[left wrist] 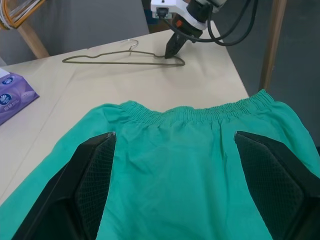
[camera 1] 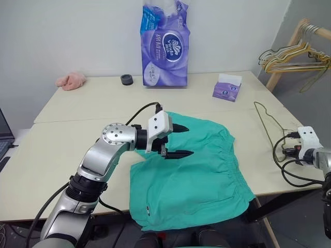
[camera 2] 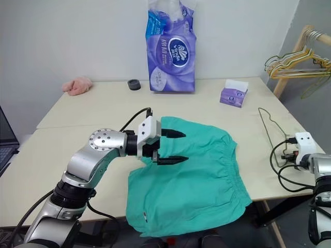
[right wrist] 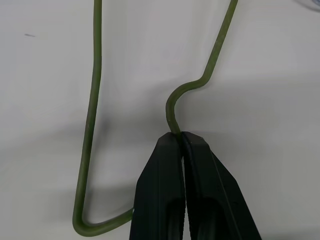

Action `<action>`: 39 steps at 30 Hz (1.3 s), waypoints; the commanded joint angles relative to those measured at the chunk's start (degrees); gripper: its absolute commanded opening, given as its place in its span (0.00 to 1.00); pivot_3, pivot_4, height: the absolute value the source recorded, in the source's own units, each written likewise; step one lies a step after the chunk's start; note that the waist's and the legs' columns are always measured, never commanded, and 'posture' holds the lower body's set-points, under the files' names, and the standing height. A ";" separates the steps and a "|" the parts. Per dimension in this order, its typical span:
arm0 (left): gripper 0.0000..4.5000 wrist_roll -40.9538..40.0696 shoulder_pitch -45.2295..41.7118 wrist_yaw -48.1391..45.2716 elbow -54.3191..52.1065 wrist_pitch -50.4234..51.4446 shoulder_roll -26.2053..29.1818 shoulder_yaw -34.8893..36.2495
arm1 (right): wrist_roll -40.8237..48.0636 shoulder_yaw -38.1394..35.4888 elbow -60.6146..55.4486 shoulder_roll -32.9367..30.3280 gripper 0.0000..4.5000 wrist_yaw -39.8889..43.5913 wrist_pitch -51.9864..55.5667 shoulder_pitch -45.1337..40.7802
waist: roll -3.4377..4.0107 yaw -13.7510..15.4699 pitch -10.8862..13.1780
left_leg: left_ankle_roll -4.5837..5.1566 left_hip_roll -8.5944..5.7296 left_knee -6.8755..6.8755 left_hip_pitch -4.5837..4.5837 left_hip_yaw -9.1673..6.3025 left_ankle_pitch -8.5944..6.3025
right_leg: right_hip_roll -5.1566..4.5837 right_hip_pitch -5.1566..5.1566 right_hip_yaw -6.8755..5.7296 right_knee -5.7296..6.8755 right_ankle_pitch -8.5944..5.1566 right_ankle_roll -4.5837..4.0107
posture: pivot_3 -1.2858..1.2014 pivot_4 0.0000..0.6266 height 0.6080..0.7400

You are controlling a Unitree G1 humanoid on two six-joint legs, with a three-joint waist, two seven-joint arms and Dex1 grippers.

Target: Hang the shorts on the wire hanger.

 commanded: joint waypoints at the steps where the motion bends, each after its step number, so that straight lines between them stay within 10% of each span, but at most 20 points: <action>1: 1.00 -0.13 -1.39 1.31 0.67 -1.01 -0.40 1.69 | -0.48 -0.72 -6.37 -2.72 0.00 1.05 -1.14 2.10 | 0.06 -0.01 0.03 | 0.00 0.00 -0.01 0.00 0.01 0.00 | 0.00 -0.02 0.01 0.00 0.00 0.00 | 0.48 0.07 1.00; 16: 1.00 -0.72 -13.49 -0.61 24.77 -2.06 2.88 10.25 | -8.46 6.32 -49.83 -16.57 0.00 15.88 -27.01 19.80 | 0.40 -0.58 0.30 | -0.02 0.07 -0.08 -0.07 0.09 -0.02 | 0.06 -0.26 -0.07 0.06 -0.19 0.33 | 0.47 0.08 1.00; 39: 1.00 3.16 -7.41 -16.66 24.09 1.58 9.61 1.69 | -26.68 14.03 -51.04 -7.76 0.00 6.92 -54.96 4.22 | 0.31 -0.36 0.37 | -0.06 0.03 -0.05 -0.14 0.18 -0.04 | -0.20 -0.46 0.01 0.26 -0.02 0.09 | 0.47 0.08 1.00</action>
